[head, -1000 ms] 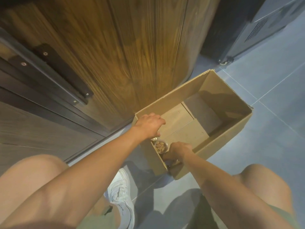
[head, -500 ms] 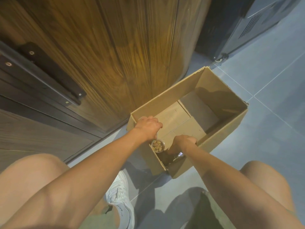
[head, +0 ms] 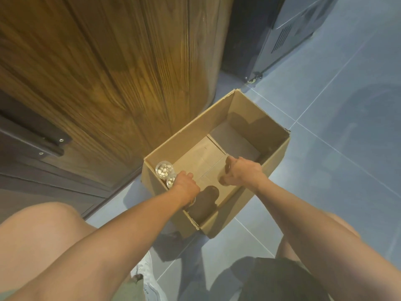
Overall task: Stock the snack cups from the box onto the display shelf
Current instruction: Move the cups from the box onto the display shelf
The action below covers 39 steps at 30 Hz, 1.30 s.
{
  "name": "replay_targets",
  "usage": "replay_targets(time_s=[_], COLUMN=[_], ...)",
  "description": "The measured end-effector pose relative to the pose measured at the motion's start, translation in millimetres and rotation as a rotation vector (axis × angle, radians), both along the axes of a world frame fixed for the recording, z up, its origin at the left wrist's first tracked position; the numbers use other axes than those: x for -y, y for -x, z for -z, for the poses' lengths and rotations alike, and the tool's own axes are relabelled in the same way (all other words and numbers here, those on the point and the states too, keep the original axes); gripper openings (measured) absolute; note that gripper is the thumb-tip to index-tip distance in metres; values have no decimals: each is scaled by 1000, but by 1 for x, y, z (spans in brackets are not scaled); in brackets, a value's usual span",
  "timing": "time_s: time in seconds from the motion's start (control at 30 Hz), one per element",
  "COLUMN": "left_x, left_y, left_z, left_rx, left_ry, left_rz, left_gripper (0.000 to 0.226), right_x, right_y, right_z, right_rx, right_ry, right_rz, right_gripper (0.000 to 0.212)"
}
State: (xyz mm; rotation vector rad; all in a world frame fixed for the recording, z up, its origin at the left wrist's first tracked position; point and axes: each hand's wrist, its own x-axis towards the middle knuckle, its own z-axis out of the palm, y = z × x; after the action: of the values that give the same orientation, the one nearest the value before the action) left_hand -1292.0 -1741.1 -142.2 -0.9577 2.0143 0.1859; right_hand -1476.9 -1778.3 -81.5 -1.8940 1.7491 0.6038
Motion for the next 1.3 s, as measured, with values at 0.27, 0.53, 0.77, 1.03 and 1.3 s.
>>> replay_targets(time_s=[0.27, 0.53, 0.77, 1.03, 1.3], left_x=[4, -4, 6, 24, 7], left_y=[2, -4, -1, -6, -19], left_z=[11, 29, 8, -106, -296], left_rx=[-77, -127, -225, -421, -597], left_ry=[55, 131, 219, 232, 92], left_rz=[41, 36, -39, -252, -511], left_gripper=[65, 66, 68, 56, 52], right_x=[-3, 1, 4, 6, -9], right_y=[9, 13, 11, 7, 15], right_z=[-2, 6, 0, -82, -258], right_rx=[110, 147, 177, 213, 289], right_ry=[67, 111, 153, 185, 212], right_rz=[56, 78, 127, 253, 304], right_gripper=[46, 60, 63, 62, 66])
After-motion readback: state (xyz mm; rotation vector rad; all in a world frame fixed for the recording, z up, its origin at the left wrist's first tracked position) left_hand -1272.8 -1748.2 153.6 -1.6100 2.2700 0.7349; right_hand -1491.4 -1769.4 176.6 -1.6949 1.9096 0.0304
